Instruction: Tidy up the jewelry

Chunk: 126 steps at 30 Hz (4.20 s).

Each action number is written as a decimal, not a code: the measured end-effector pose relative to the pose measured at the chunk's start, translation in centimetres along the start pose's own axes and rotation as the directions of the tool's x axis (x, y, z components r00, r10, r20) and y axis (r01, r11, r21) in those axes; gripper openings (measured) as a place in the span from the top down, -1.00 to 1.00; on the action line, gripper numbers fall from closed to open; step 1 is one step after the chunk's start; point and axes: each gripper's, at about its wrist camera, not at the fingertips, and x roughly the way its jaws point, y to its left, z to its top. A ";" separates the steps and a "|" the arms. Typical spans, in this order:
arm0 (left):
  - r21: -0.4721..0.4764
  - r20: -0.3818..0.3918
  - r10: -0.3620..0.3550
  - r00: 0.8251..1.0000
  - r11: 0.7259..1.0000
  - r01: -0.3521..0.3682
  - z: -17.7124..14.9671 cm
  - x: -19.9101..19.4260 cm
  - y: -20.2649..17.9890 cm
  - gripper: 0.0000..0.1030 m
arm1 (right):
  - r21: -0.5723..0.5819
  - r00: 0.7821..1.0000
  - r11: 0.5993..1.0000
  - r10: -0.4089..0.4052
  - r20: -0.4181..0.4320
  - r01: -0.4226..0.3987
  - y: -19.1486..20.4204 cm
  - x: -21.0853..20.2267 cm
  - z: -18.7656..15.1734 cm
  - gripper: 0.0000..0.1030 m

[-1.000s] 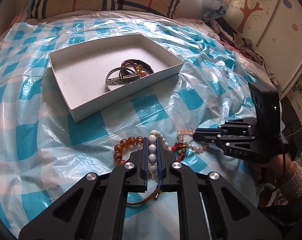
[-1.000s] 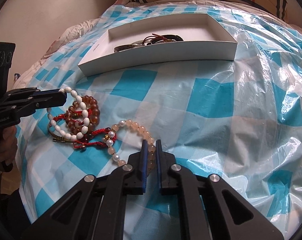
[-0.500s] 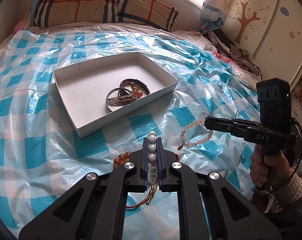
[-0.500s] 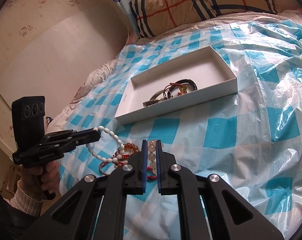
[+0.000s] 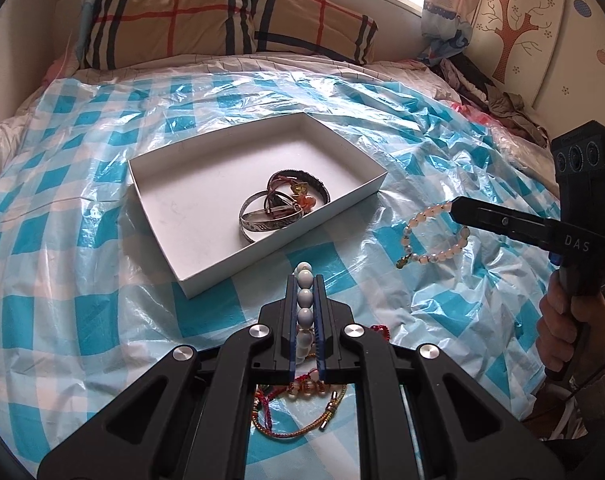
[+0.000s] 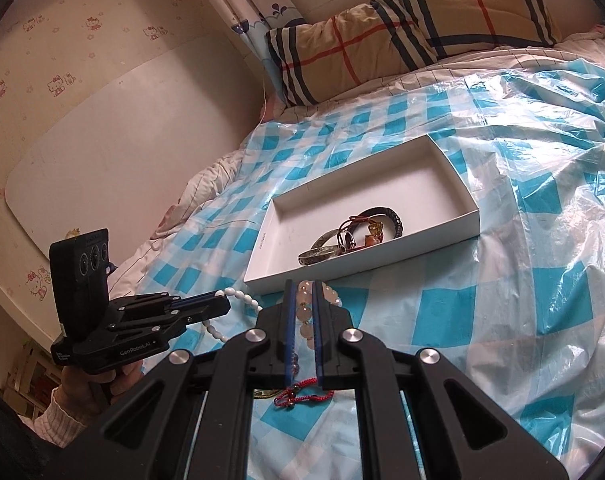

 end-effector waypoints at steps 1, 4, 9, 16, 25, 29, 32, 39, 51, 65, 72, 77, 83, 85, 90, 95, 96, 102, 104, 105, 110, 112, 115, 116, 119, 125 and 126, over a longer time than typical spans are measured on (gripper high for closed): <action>0.001 0.002 0.003 1.000 1.000 -0.003 0.1 0.0 0.0 0.87 | -0.001 1.000 1.000 0.001 0.003 -0.001 0.1 0.0 0.1 0.83; 0.010 0.009 0.013 1.000 1.000 -0.013 0.3 0.0 -0.2 0.87 | -0.005 1.000 1.000 0.006 0.011 -0.006 0.2 0.1 0.4 0.83; 0.021 0.019 0.013 1.000 1.000 -0.014 0.7 0.0 -0.6 0.87 | -0.013 1.000 1.000 0.013 0.019 -0.013 0.5 0.4 0.9 0.83; 0.039 0.033 0.011 0.999 0.999 -0.012 1.5 0.1 -1.4 0.87 | -0.021 0.999 1.000 0.023 0.030 -0.022 0.8 0.6 1.5 0.83; 0.043 0.055 -0.012 0.998 0.999 0.010 2.9 0.4 -2.0 0.87 | -0.015 0.998 0.999 0.032 0.049 -0.031 0.5 0.9 2.1 0.83; 0.038 0.069 -0.023 0.997 0.999 0.020 3.9 0.6 -2.0 0.87 | -0.020 0.998 0.999 0.039 0.057 -0.038 0.6 1.4 2.6 0.83; 0.035 0.074 -0.023 0.997 0.999 0.020 4.3 0.7 -2.0 0.87 | -0.023 0.997 0.999 0.043 0.060 -0.042 0.6 1.8 2.9 0.83; 0.018 0.076 -0.024 0.997 1.000 0.023 4.8 1.1 -1.4 0.87 | -0.029 0.997 0.999 0.045 0.070 -0.043 0.7 2.6 3.7 0.83; -0.021 0.095 -0.045 0.994 0.999 0.047 6.8 2.5 -0.5 0.87 | -0.045 0.996 0.998 0.051 0.070 -0.048 0.6 5.6 5.5 0.83; -0.178 -0.031 0.024 0.999 0.984 -0.029 6.0 9.6 4.5 0.86 | 0.014 0.992 0.992 -0.128 0.022 0.127 -3.5 10.2 6.3 0.62; -0.167 -0.025 0.063 0.998 0.984 -0.066 4.7 8.4 4.8 0.86 | -0.045 0.971 0.970 -0.238 0.011 0.238 -5.1 10.2 6.2 0.52; -0.130 -0.014 0.071 0.997 0.989 -0.072 4.1 7.2 3.7 0.86 | -0.048 0.965 0.964 -0.261 -0.011 0.260 -6.1 10.9 6.0 0.46; -0.053 -0.028 0.014 1.000 0.998 -0.015 3.7 7.8 1.3 0.85 | -0.047 0.955 0.958 -0.287 -0.070 0.284 -7.3 12.4 5.2 0.44; -0.047 -0.032 0.015 0.999 0.999 -0.017 3.8 8.2 1.0 0.85 | -0.058 0.953 0.955 -0.294 -0.080 0.290 -7.2 12.4 4.9 0.44; -0.031 -0.058 0.027 0.998 0.999 -0.029 3.7 9.2 0.8 0.85 | -0.067 0.951 0.957 -0.290 -0.109 0.284 -6.8 12.1 4.3 0.43; -0.026 -0.070 0.047 0.996 0.998 -0.048 3.7 10.1 1.2 0.81 | -0.053 0.954 0.963 -0.268 -0.138 0.263 -6.2 11.6 3.1 0.32; -0.028 -0.075 0.051 0.996 0.998 -0.053 3.8 10.2 1.3 0.81 | -0.054 0.954 0.965 -0.263 -0.143 0.258 -5.9 11.5 2.9 0.29; -0.058 -0.054 0.054 0.997 0.997 -0.057 3.3 8.5 2.1 0.80 | -0.044 0.958 0.974 -0.227 -0.176 0.222 -5.0 10.9 1.9 0.22; -0.064 -0.051 0.066 0.997 0.996 -0.069 2.8 7.4 2.6 0.80 | -0.033 0.959 0.977 -0.213 -0.186 0.211 -4.8 10.7 1.7 0.22; -0.066 -0.050 0.071 0.996 0.995 -0.075 2.4 6.8 2.8 0.79 | -0.033 0.960 0.977 -0.211 -0.185 0.209 -4.7 10.5 1.5 0.22; -0.083 -0.074 0.085 0.994 0.992 -0.091 -0.5 4.0 4.0 0.73 | -0.038 0.972 0.977 -0.210 -0.103 0.208 -3.4 7.9 1.2 0.21; -0.086 -0.093 0.075 0.993 0.993 -0.083 -1.9 3.3 4.3 0.72 | -0.064 0.976 0.979 -0.200 -0.085 0.195 -2.2 6.7 0.7 0.20; -0.098 -0.129 0.028 0.991 0.994 -0.040 -4.0 3.0 4.1 0.70 | -0.096 0.976 0.981 -0.178 -0.124 0.167 -0.8 6.2 -0.6 0.15; -0.093 -0.140 0.016 0.990 0.995 -0.030 -4.5 3.1 3.9 0.68 | -0.099 0.975 0.982 -0.171 -0.143 0.158 -0.5 6.2 -1.3 0.15; -0.081 -0.157 -0.001 0.988 0.997 -0.012 -5.2 3.6 3.2 0.64 | -0.101 0.969 0.984 -0.160 -0.188 0.143 -0.1 6.1 -2.8 0.15; -0.072 -0.146 -0.010 0.989 0.997 -0.001 -4.6 4.3 2.2 0.53 | -0.128 0.953 0.983 -0.160 -0.256 0.131 0.5 6.5 -5.0 0.15; -0.063 -0.147 -0.003 0.989 0.998 -0.006 -4.6 4.5 2.0 0.47 | -0.141 0.950 0.981 -0.166 -0.265 0.132 0.6 6.6 -5.3 0.15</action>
